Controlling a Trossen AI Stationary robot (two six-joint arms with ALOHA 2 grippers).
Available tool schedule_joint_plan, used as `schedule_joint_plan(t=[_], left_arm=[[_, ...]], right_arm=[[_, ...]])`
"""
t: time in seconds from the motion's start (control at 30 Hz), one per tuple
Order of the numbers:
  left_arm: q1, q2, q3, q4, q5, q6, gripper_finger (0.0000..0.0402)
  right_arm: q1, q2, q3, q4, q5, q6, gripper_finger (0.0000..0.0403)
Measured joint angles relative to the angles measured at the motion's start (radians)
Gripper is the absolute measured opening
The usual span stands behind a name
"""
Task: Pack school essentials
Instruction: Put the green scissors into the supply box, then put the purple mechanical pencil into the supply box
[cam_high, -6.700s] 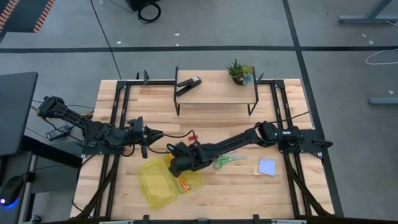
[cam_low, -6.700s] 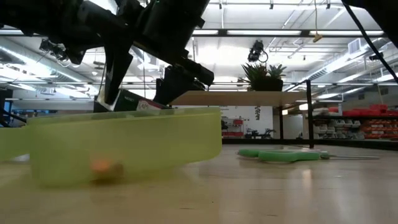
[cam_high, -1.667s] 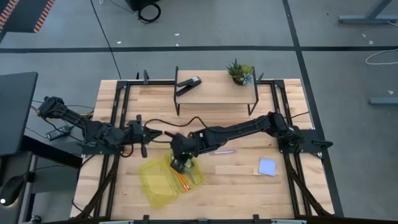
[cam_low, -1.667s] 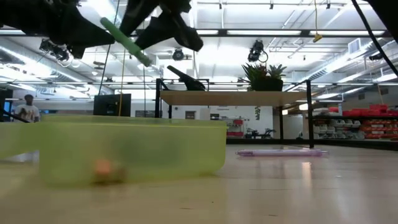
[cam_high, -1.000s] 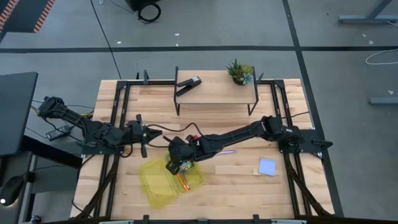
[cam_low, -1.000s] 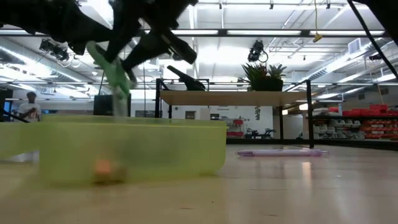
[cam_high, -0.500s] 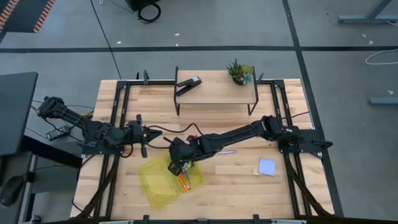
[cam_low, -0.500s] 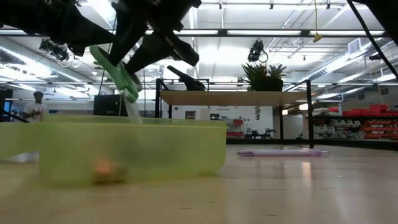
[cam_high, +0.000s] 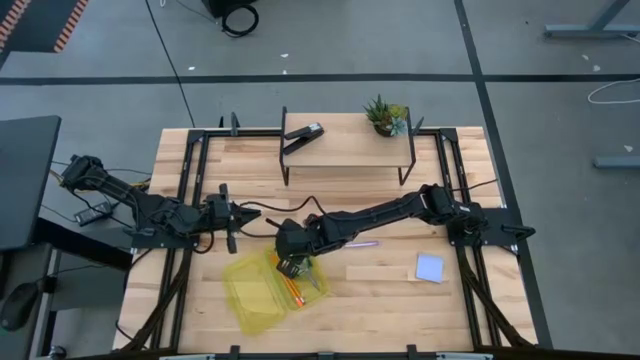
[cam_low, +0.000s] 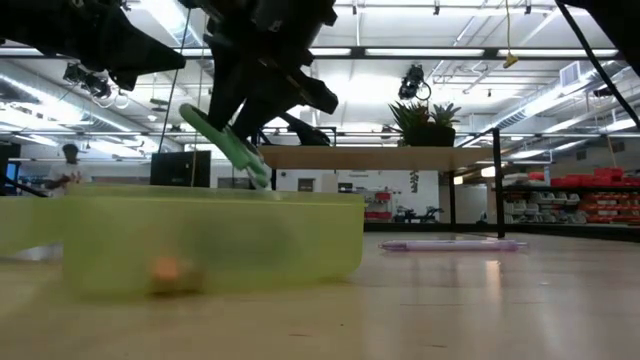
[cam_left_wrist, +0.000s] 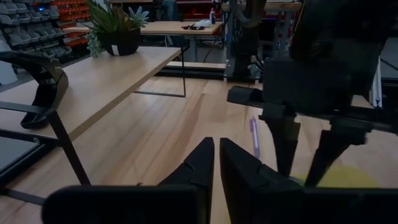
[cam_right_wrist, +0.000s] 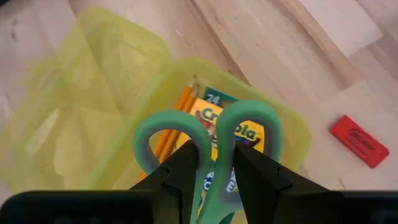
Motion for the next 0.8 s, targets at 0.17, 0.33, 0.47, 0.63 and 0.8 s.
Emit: schedule_joint_plan(t=[0.17,0.33,0.47,0.63,0.8], left_arm=[[0.000,0.000,0.000,0.000,0.000,0.000,0.0030],[0.000,0.000,0.000,0.000,0.000,0.000,0.0037],[0.000,0.000,0.000,0.000,0.000,0.001,0.0040],[0.000,0.000,0.000,-0.001,0.000,0.001,0.0033],[0.000,0.000,0.000,-0.001,0.000,0.002,0.0036]], right_arm=[[-0.005,0.000,0.000,0.004,-0.064,-0.043,0.0111],[-0.006,-0.002,-0.048,0.063,-0.073,-0.060,0.0111],[-0.007,-0.003,-0.099,0.147,-0.098,-0.051,0.0111],[-0.005,-0.001,-0.111,0.181,-0.113,-0.044,0.0128],[-0.003,-0.001,-0.111,0.175,-0.115,-0.032,0.0170]])
